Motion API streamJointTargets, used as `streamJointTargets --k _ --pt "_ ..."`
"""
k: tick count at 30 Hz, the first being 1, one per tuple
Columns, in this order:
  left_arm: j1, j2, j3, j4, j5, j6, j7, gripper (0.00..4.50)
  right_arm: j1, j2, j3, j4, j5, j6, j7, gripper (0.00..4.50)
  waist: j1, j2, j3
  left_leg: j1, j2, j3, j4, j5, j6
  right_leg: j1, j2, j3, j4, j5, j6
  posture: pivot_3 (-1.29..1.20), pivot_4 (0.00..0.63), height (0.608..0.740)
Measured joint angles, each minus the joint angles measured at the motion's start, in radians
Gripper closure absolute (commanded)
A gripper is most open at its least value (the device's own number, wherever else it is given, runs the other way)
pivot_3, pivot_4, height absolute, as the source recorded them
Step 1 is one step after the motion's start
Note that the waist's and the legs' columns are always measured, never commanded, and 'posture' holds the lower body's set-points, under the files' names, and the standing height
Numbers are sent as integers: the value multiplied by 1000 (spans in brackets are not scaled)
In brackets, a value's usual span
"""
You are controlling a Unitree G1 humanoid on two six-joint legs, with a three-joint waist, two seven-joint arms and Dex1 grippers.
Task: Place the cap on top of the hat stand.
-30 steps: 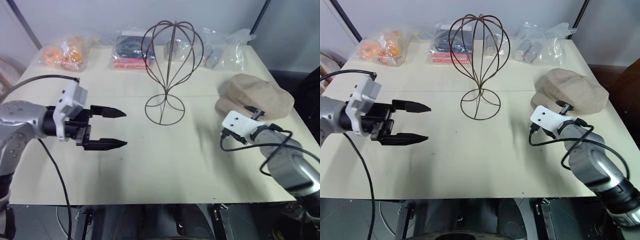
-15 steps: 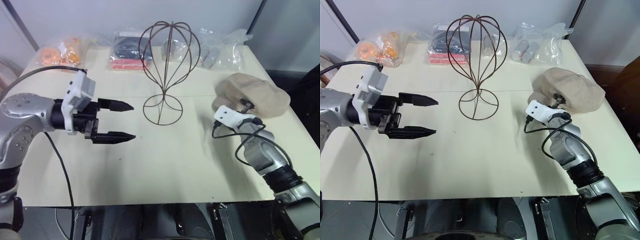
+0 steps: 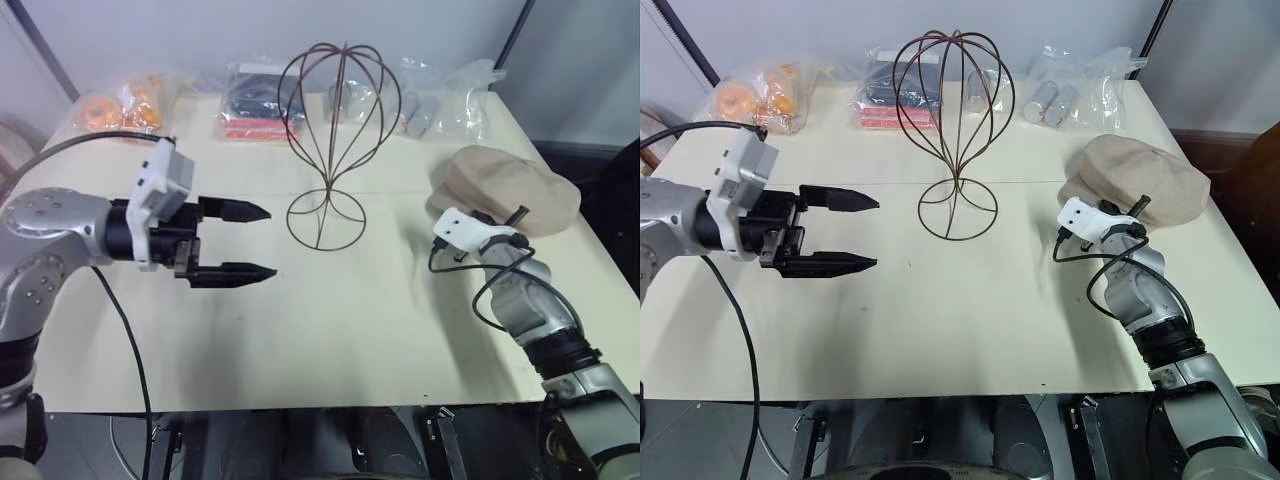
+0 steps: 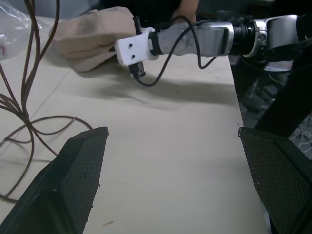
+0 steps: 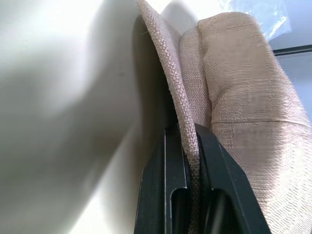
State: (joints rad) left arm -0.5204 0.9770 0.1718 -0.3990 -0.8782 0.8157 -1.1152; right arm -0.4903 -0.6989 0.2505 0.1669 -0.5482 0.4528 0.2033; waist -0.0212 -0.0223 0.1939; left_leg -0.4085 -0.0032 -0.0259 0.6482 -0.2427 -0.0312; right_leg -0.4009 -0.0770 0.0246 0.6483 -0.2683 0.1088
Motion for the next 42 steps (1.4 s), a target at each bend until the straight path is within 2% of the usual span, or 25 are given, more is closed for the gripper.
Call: streamJointTargets --k 6,9,12,14,17,20,25,30,35,42 --pt "63 1 126 -11 -40 29 94 0 -52 -68 -114 -232 44 -91 62 4480 -2 3 2 -1 0 -1 -1 0 0 -4 0 1 2 0 0 0 150 740" --pt "82 7 211 -7 -68 44 139 0 -199 -68 -202 -302 122 -143 82 4480 -3 4 3 -1 1 -1 -2 0 0 -4 0 1 2 0 0 0 150 740" --pt "89 18 253 -2 -72 46 162 0 -334 -64 -264 -346 183 -220 89 4480 2 3 2 -1 0 -1 -2 0 0 -3 0 -1 1 0 0 0 150 740" --pt "95 21 259 5 -72 45 170 0 -373 -47 -277 -364 233 -272 102 4480 6 2 1 -1 0 -1 -2 0 0 -1 0 -1 0 0 0 0 150 740" --pt "96 22 260 5 -72 44 177 0 -347 -31 -272 -380 305 -378 154 4480 8 1 1 -1 0 -1 -1 0 0 0 -2 -1 0 0 0 0 150 740" --pt "113 26 274 7 -70 39 176 0 -252 -35 -250 -420 359 -494 234 4480 6 1 1 -1 0 -1 -1 0 0 -1 -2 -1 -1 0 0 0 150 740" --pt "126 36 274 30 -51 18 158 0 -174 -38 -196 -453 355 -610 295 4480 2 2 2 -1 0 0 -1 0 0 -2 -1 -1 1 0 0 0 150 740" --pt "123 39 259 54 -32 -6 145 0 -126 -29 -149 -476 270 -723 290 4480 3 2 2 -1 0 0 -2 0 0 -2 -1 -1 0 0 0 0 150 740" --pt "119 38 232 72 -13 -23 132 0 -98 -37 -105 -444 99 -849 251 4480 4 2 2 -1 0 0 -1 0 0 -2 -1 -1 1 0 -1 0 150 740" --pt "91 38 200 81 -1 -45 115 0 -109 22 -93 -406 39 -834 235 4480 2 2 2 -1 0 0 -1 0 0 -2 -1 -1 1 0 0 0 150 740"
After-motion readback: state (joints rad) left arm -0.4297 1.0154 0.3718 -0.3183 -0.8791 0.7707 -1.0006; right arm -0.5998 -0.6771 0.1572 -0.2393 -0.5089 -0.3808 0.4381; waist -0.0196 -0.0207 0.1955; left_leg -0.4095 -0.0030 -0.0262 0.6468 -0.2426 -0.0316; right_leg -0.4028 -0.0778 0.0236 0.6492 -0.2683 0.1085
